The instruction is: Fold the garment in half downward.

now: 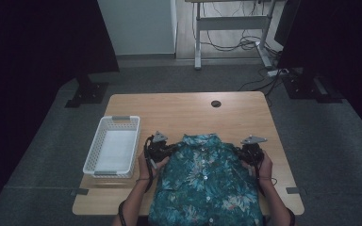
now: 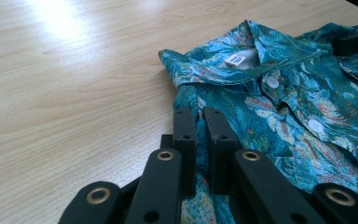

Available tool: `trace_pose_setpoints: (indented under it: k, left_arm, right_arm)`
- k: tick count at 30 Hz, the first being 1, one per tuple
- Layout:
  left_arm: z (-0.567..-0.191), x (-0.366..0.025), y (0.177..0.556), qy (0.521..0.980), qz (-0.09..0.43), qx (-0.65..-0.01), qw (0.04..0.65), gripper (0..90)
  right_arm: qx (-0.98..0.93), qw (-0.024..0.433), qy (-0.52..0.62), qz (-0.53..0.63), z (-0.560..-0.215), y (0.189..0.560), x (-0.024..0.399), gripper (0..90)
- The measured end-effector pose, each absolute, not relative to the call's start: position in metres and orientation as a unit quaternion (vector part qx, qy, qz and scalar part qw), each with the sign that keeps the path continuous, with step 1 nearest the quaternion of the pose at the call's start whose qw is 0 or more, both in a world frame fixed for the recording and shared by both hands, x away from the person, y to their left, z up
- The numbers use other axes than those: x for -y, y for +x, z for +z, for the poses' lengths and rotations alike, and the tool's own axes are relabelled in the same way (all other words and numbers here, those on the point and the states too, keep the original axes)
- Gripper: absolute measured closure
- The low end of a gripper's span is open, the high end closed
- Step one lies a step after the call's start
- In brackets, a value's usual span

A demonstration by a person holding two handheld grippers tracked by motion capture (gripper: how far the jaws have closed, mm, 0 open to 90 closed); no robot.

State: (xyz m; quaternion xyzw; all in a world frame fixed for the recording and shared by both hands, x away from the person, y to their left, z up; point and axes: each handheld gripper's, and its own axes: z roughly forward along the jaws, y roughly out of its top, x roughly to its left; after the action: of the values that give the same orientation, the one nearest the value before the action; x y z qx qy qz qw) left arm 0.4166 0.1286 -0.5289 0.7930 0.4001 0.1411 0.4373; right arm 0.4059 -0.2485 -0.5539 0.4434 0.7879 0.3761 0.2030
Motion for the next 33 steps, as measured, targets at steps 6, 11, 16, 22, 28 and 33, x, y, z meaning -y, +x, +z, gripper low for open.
trace_pose_setpoints:
  k: [6,11,16,22,28,33]
  left_arm:
    - [-0.525,-0.131,0.415,0.79,0.146,-0.401,0.441,84.3]
    - [-0.522,-0.134,0.414,0.787,0.15,-0.401,0.444,84.3]
    - [-0.518,-0.137,0.414,0.786,0.155,-0.401,0.445,84.3]
    - [-0.512,-0.14,0.414,0.782,0.163,-0.401,0.447,84.4]
    - [-0.502,-0.141,0.416,0.777,0.174,-0.402,0.452,84.4]
    - [-0.49,-0.14,0.424,0.776,0.18,-0.397,0.456,84.4]
  right_arm:
    - [-0.781,0.212,0.438,0.391,-0.542,0.399,0.248,84.6]
    - [-0.779,0.215,0.433,0.398,-0.533,0.394,0.245,84.7]
    - [-0.778,0.218,0.433,0.401,-0.529,0.392,0.243,84.7]
    - [-0.772,0.219,0.436,0.407,-0.523,0.392,0.242,84.8]
    - [-0.765,0.225,0.437,0.417,-0.512,0.39,0.239,84.9]
    - [-0.758,0.228,0.441,0.424,-0.502,0.391,0.238,84.9]
